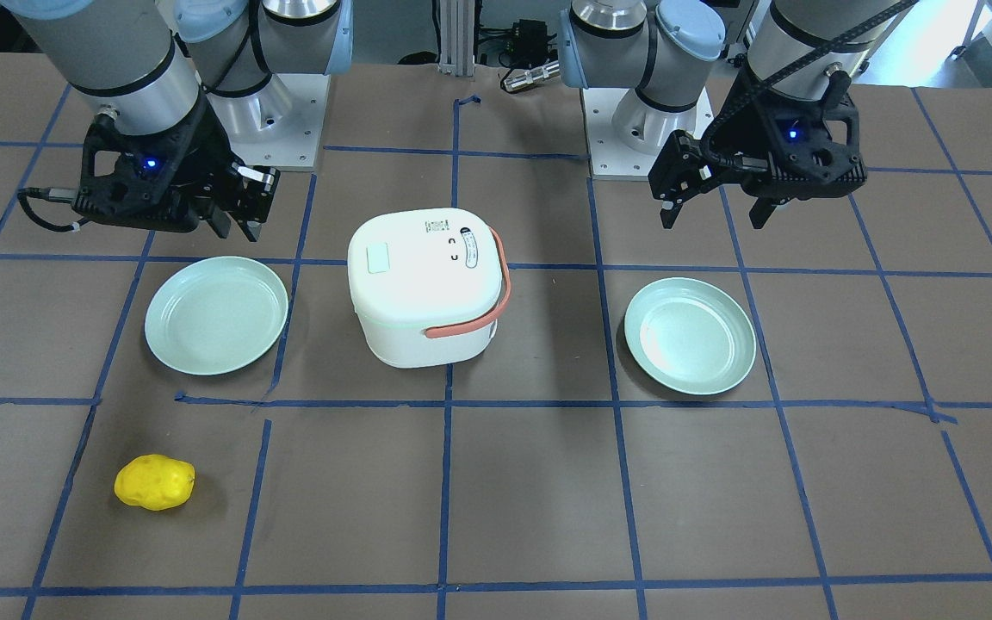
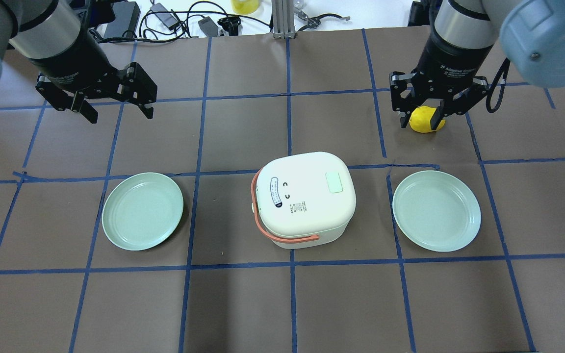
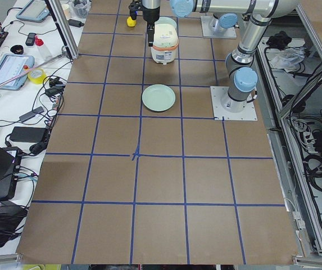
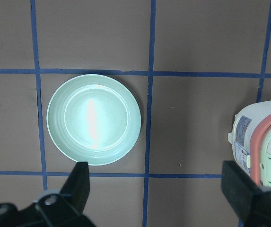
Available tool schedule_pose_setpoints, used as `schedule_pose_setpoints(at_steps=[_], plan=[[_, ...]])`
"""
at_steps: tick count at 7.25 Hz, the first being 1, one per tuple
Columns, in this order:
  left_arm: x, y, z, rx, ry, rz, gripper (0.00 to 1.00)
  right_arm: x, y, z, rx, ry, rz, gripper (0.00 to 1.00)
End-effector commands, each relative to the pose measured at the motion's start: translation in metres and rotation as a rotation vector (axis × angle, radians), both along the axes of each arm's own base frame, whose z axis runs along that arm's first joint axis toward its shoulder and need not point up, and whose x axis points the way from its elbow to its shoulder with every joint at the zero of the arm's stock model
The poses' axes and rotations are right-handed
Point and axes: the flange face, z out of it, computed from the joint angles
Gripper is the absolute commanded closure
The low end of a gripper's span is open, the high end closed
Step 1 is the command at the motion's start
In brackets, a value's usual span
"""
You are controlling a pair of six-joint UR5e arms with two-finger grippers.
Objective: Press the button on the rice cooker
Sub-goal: 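Move the right gripper over the rice cooker's green button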
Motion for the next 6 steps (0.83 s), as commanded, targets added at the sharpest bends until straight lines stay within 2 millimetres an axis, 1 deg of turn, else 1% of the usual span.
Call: schedule_pose_setpoints(at_steps=[1,2,4,5,6], plan=[[0.0,0.0,0.0,0.0,0.0,-0.001,0.0,0.036,0.003,-0.017,0.042,-0.01,-0.037,1.0],[0.0,0.0,0.0,0.0,0.0,-0.001,0.0,0.052,0.006,-0.025,0.056,-0.008,-0.01,1.0],[0.0,0.0,0.0,0.0,0.0,-0.001,0.0,0.069,0.01,-0.048,0.08,-0.036,0.014,1.0],[0.0,0.0,0.0,0.0,0.0,-0.001,0.0,0.077,0.012,-0.06,0.075,-0.072,0.018,1.0],[0.0,0.0,0.0,0.0,0.0,-0.001,0.0,0.078,0.014,-0.069,0.072,-0.074,0.021,1.0]])
